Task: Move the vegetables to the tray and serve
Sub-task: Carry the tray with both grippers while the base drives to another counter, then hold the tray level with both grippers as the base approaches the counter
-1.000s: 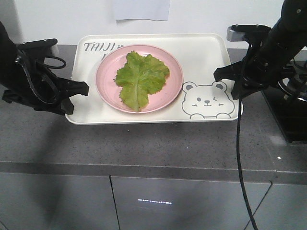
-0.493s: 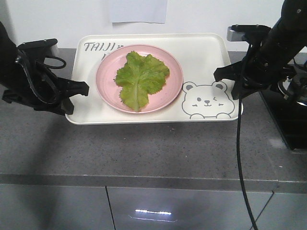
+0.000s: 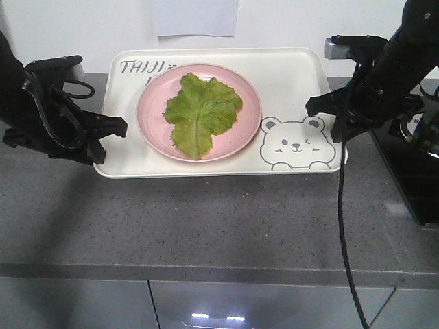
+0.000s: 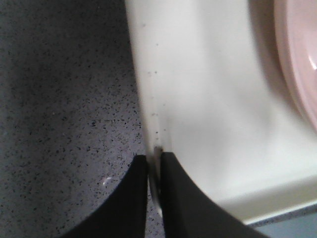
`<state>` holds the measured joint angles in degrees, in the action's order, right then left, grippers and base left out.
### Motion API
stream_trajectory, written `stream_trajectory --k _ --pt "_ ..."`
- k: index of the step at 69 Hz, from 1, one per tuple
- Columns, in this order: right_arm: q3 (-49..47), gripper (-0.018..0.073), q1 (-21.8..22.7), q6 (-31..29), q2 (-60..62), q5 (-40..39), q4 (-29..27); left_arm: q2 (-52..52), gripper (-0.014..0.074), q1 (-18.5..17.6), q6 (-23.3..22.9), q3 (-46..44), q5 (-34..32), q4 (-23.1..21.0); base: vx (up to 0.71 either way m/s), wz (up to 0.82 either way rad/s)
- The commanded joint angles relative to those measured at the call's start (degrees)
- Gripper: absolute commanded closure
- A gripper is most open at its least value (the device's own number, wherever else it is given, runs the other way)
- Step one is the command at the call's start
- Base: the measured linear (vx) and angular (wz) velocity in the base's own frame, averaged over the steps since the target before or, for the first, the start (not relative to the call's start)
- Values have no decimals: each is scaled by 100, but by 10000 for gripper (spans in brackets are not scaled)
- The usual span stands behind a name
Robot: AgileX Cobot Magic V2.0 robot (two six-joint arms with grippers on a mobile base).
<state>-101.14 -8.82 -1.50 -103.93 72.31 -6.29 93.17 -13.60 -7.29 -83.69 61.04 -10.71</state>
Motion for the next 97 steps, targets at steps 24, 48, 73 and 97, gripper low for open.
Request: stream_trajectory --k 24,48,73,97 --pt "-142 564 -27 -151 337 108 -174 -287 604 -91 147 -151 -384 -294 5 -1" --pt "-142 564 -27 -151 337 108 -174 -287 604 -91 147 -151 -384 -294 4 1" --pt "-142 564 -27 -151 337 108 -174 -287 604 -91 147 -151 -384 -294 3 3" --pt "-142 564 -27 -151 337 108 -174 -287 604 -91 147 -151 -384 -294 3 1"
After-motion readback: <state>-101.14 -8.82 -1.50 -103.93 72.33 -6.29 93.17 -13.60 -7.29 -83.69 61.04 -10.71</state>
